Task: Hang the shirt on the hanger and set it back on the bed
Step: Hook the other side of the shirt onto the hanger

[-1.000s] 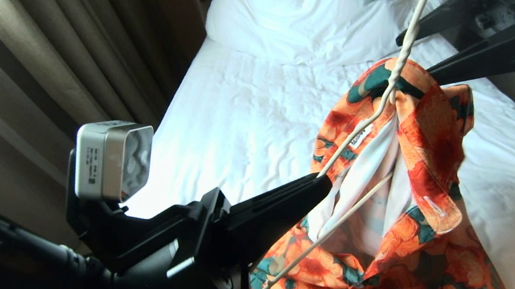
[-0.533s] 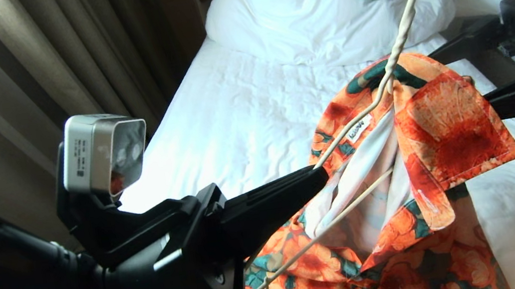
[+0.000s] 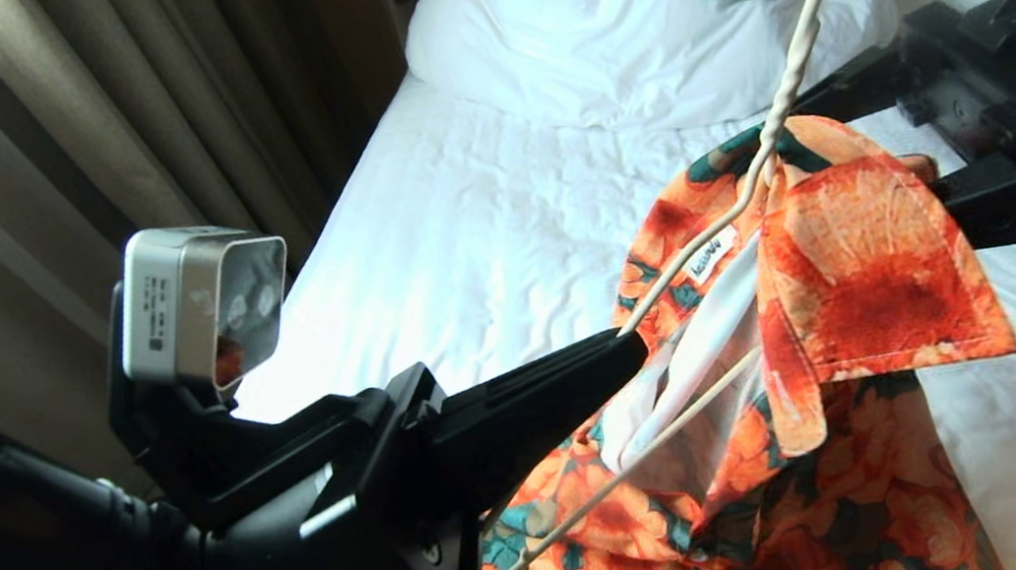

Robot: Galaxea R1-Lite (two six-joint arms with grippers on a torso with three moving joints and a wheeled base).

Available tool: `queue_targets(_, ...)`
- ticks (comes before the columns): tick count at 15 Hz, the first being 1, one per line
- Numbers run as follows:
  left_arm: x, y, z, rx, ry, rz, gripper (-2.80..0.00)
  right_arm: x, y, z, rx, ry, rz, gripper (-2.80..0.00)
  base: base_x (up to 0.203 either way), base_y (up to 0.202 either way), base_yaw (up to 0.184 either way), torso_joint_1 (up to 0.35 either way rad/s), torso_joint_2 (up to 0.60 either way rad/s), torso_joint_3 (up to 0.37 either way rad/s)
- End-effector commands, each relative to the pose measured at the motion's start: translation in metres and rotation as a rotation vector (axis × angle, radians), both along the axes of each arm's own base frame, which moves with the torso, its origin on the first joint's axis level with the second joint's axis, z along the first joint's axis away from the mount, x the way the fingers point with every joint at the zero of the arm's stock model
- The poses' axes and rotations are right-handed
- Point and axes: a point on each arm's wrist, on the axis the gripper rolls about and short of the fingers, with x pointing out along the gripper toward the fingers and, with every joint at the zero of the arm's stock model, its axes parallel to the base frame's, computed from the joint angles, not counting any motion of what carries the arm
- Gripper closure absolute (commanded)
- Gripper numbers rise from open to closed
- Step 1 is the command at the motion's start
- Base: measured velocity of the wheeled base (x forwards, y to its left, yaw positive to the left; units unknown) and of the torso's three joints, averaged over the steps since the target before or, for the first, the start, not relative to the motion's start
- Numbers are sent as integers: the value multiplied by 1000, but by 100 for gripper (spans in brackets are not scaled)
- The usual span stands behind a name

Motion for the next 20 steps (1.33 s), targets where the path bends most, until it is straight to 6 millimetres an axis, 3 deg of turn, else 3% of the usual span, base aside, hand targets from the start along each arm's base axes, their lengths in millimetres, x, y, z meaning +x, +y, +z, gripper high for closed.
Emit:
queue_targets(1,0,1,1,-8,-3,-1,0,0,4,-5,-9,17,17,-280,0,0,0,0,0,0)
queue_targets(7,-3,4,5,-23,-15,-3,0,9,8,-14,-27,44,18,-280,0,0,0,0,0,0)
queue_targets(8,-5,7,8,-32,-22,-3,0,9,9,-15,-28,45,23,0,0,0,0,0,0,0)
queue_targets(15,-11,16,17,-55,-45,-4,0,2,11,-15,-40,64,36,0,0,0,0,0,0,0)
queue_targets(20,-4,25,22,93,52,1,0,-4,8,-12,-37,59,37,0,0,0,0,0,0,0)
